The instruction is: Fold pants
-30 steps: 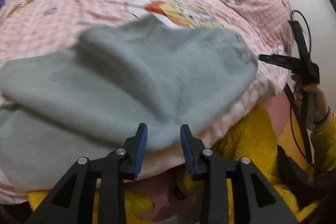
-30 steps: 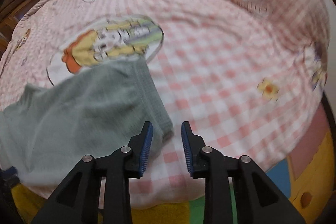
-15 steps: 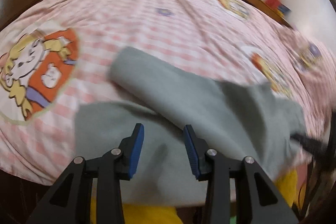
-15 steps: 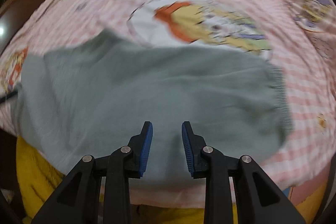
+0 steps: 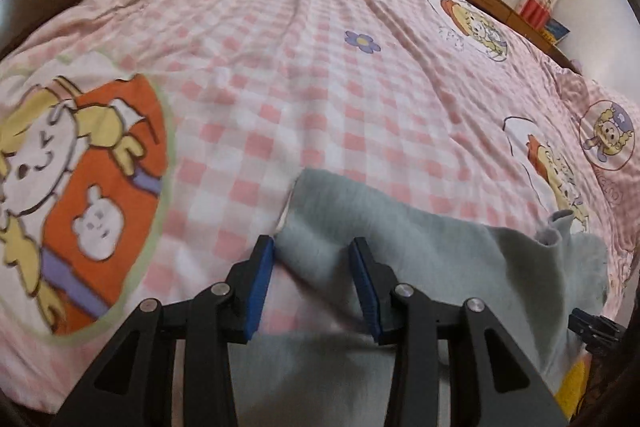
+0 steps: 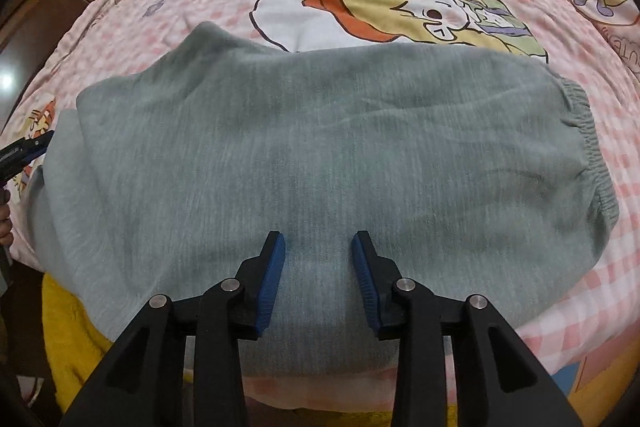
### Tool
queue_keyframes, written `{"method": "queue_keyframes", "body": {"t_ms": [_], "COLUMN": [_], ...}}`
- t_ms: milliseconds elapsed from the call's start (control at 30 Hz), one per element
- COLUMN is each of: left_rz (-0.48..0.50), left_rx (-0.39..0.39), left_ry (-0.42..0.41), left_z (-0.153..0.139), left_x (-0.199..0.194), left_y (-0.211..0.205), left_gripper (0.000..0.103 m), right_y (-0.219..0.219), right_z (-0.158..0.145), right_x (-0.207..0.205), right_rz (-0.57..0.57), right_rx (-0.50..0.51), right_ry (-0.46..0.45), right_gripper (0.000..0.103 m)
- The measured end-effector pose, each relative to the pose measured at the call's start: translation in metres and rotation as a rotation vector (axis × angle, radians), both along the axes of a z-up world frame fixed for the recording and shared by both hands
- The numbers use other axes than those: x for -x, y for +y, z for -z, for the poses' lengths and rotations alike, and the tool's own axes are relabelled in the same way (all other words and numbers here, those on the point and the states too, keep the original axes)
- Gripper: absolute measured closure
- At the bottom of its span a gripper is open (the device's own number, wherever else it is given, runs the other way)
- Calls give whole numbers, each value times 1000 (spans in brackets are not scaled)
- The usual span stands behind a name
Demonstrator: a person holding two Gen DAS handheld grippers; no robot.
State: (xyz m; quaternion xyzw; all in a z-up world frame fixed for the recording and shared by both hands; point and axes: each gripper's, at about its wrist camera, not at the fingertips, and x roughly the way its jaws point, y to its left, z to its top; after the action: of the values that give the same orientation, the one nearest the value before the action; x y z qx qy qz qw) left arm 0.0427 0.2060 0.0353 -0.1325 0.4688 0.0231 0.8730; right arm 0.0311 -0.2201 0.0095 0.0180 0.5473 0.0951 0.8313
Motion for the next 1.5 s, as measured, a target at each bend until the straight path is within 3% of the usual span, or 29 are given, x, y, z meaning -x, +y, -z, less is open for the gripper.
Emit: {"method": "queue_keyframes", "body": {"t_ms": [167,233,267,433,700,833,900,1100,1133,1233,1333,1500], "left_rz": [27,56,66,59,15,1,-16,-108,-131,-169,-188,-160], "left_rx": [19,21,17,-18,-38,-171,-228,-243,-219,-133,-88,-95], "left_ry": [-15,-28,-31,-125,-230,-231,-202,-37,22,95,113,76], "left_z": [1,-3,-6,-44,-138,-164,-156,-89,-70,-37,-21,-20], "left_x": [-5,-5,-5,8,56,79,88,99,99,105,109,116], "left_y": [-1,-5,-7,-21,-44,-59,-60,-26,-14,6,15,16], "left_gripper": [63,89,97,98,98,98,98,97,97,97,94,88], "right_y": [7,7,7,4,-7,-9,-9,-4,-4,-2,-1,14], "right_z": [1,1,1,1,-6,-8,-8,-5,-4,0,3,7], "right_x": [0,0,1,1,1,6,9,12,11,8,6,8], "right_rz": [1,2,2,2,2,4,2,-19,-20,-28,-36,-72], "right_rx": [38,39,36,17,-62,-102,-107,-86,-83,-74,-80,-66], "right_ry": [-13,-19,-21,-23,-1,0,-4,-13,-10,1,8,-4], "right_gripper": [64,64,64,64,64,64,64,64,64,61,53,25]}}
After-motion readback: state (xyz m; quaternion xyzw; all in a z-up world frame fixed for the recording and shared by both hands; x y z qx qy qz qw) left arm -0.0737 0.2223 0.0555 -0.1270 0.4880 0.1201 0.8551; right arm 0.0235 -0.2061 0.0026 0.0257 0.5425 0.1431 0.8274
